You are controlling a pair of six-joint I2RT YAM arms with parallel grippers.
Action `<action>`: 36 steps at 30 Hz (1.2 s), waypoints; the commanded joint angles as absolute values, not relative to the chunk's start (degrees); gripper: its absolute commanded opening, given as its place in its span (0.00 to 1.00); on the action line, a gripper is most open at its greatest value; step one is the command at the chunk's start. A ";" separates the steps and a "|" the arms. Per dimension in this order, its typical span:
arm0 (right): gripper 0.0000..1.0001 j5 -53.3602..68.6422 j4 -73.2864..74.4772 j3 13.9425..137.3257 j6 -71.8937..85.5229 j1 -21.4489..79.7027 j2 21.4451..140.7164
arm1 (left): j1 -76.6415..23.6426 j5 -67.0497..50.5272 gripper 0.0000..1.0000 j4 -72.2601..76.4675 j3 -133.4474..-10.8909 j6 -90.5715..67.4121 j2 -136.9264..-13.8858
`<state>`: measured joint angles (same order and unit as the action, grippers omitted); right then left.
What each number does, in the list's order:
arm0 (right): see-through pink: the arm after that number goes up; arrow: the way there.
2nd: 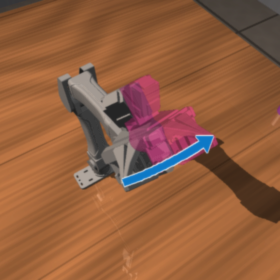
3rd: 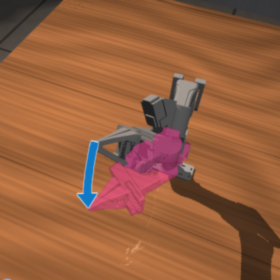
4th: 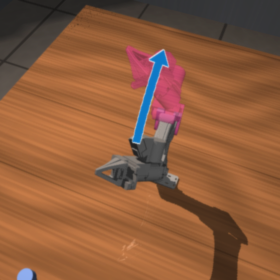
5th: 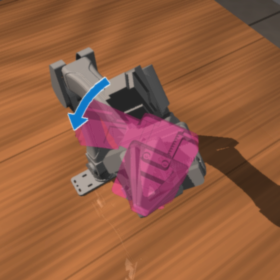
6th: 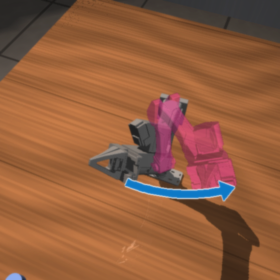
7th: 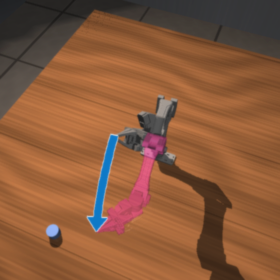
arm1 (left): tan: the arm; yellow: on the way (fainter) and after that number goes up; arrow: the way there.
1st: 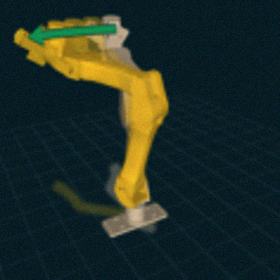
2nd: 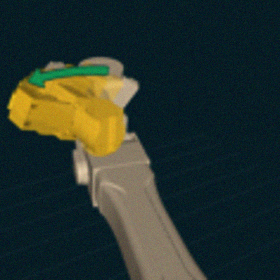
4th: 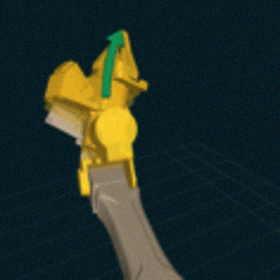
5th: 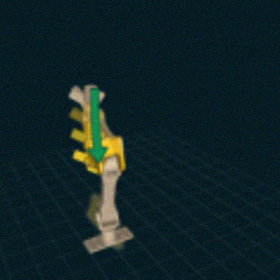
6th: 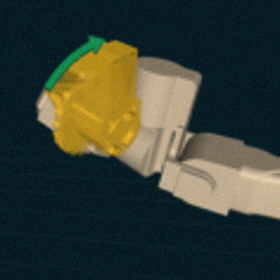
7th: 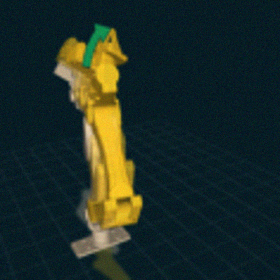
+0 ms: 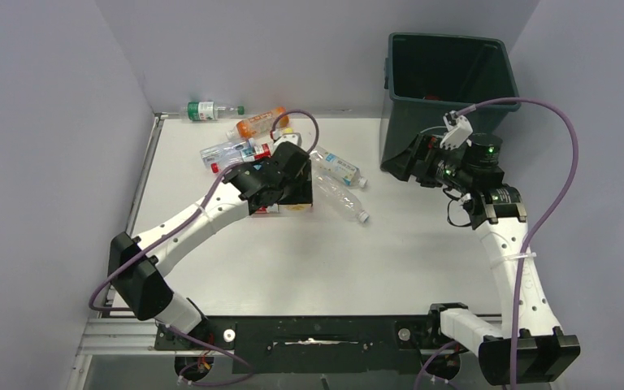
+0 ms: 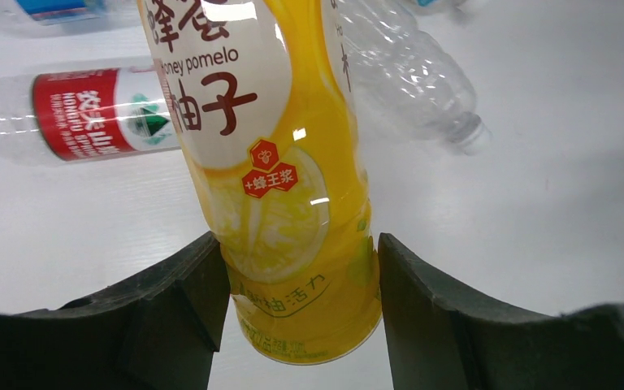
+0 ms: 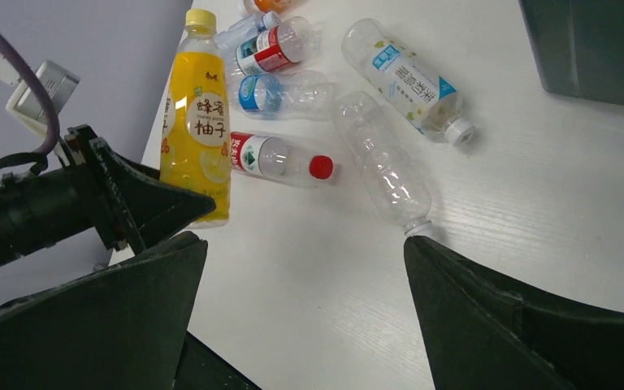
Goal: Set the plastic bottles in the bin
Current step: Pick up the plastic bottle at the center of the board.
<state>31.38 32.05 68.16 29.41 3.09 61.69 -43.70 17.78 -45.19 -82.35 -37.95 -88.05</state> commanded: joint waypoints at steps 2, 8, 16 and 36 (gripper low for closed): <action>0.98 27.86 31.61 68.47 29.44 3.25 59.86 | -49.34 16.72 0.37 -37.70 -86.81 -38.37 -88.28; 0.98 31.99 28.30 69.90 31.40 3.31 62.67 | -55.39 12.67 0.37 -31.15 -87.41 -36.80 -88.38; 0.98 35.26 23.88 72.39 33.82 3.24 66.86 | -61.28 7.00 0.37 -23.87 -87.36 -32.81 -89.39; 0.58 40.43 19.90 75.21 35.03 3.37 73.24 | -63.63 3.39 0.38 -18.56 -88.65 -26.89 -90.06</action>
